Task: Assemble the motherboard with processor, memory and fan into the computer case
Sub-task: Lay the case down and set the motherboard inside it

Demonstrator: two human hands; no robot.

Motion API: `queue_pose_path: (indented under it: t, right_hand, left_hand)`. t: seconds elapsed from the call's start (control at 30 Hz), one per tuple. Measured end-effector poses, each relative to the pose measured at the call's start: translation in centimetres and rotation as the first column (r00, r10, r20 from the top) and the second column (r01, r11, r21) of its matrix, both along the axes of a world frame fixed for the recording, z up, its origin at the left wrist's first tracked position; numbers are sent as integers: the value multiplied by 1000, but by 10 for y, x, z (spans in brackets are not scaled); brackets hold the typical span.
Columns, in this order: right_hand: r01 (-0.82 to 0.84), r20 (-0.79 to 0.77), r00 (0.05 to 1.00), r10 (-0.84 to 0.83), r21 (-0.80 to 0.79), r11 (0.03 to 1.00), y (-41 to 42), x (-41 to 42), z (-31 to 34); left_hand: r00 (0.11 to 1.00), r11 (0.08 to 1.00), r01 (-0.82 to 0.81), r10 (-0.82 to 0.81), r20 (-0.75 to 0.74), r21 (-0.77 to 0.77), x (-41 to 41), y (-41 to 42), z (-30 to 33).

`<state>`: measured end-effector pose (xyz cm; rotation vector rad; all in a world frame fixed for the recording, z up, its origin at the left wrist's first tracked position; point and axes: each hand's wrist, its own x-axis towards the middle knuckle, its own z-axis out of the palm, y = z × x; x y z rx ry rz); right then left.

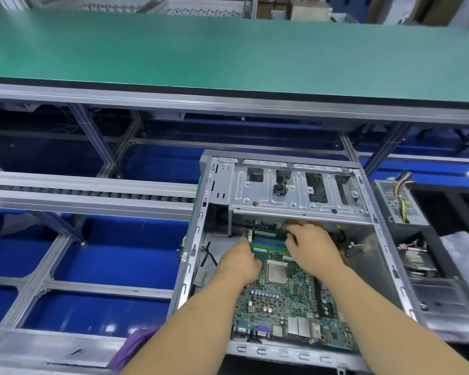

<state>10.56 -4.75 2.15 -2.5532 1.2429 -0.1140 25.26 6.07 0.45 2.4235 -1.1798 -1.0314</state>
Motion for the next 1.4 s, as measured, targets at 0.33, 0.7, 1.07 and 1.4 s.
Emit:
queue_pose_path:
  t: [0.33,0.7,1.07,1.4]
  right_hand:
    - [320,-344,906,-249,168,932,16,-50,21]
    - [448,-444,848,-290,308,839,24,-68,0]
    - [512,-310,849,-427,286,810,21,-62,0]
    - [523,-375,833,-406,299,798,14,-58,-4]
  left_hand:
    - [994,996,89,-89,69,-1,-2,8,14]
    - [987,993,98,-105,120,65,-17,24,24]
    - [974,996,58,-71,216,69,-5,20,19]
    - [993,994,61,-70,93,89,-4,16,13]
